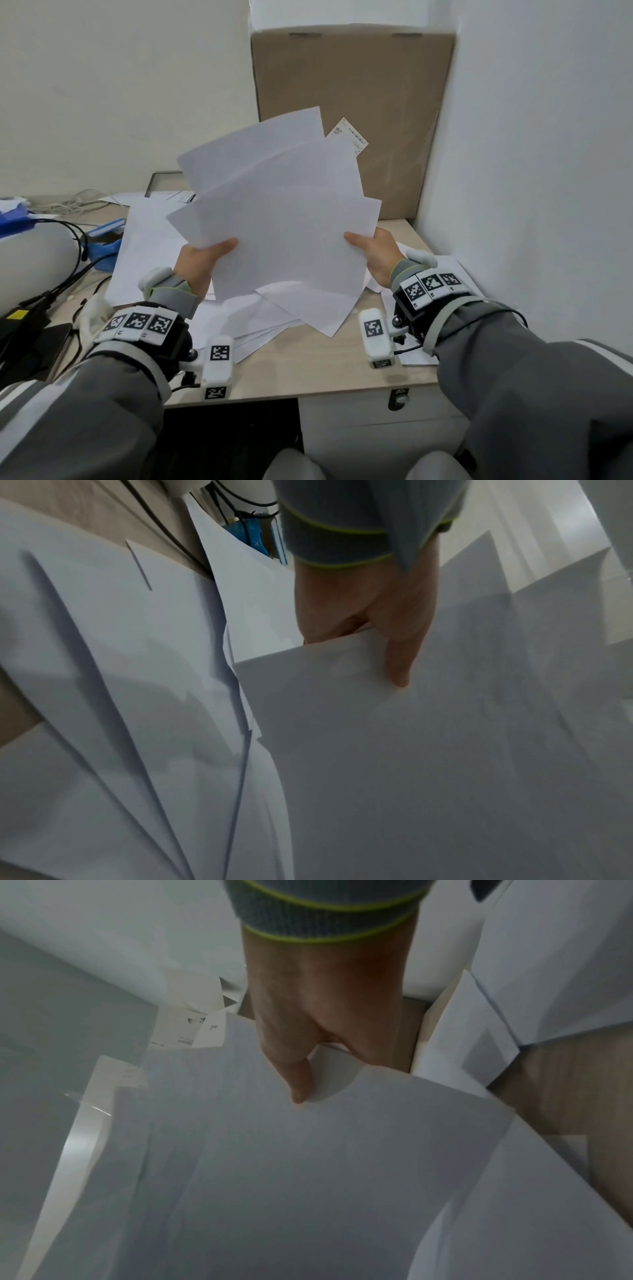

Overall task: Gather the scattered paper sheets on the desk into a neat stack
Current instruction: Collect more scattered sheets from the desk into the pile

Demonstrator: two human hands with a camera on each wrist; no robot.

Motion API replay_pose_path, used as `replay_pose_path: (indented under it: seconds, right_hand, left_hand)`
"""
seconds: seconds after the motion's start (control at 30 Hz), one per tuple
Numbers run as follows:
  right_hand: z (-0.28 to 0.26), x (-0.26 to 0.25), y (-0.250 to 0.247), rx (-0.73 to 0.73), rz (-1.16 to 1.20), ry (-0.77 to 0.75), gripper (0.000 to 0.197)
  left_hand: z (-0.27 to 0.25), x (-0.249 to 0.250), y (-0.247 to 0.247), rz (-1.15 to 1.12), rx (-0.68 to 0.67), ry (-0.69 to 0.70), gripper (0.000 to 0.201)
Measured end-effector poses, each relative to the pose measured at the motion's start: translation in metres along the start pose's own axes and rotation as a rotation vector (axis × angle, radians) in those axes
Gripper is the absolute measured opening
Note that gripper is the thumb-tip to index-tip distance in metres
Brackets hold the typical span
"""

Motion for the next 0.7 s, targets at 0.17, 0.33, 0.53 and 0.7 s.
replay_pose_path:
  seconds: [0.17, 0.33, 0.53, 0.7]
  right_hand:
    - [-0.001, 0.002, -0.004, -0.008, -0.084, 0.022, 0.045]
    - [-0.003, 0.007, -0.01, -0.024, -0.113, 0.03, 0.041]
    - [-0.001, 0.012, -0.009, -0.009, -0.114, 0.03, 0.022]
    - [0.001, 0.007, -0.014, 0.008, -0.222, 0.015, 0.024]
  left_hand:
    - [-0.004, -0.007, 0.006, -0.06, -0.126, -0.045, 0.056]
    - [-0.011, -0.018, 0.012, -0.076, -0.176, -0.09, 0.056]
    - [-0.008, -0.02, 0.005, 0.021, -0.053, -0.07, 0.035]
    - [-0.011, -0.011, -0.003, 0.034, -0.038, -0.042, 0.023]
Point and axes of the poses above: each hand's wrist, its own z-axis towards the middle knuckle, its own y-axis out of the palm, x = y × z, the point moved 9 cm from there along z, towards the middle knuckle, and after that the axes turned 10 degrees about -x, right-handed, at the moved point
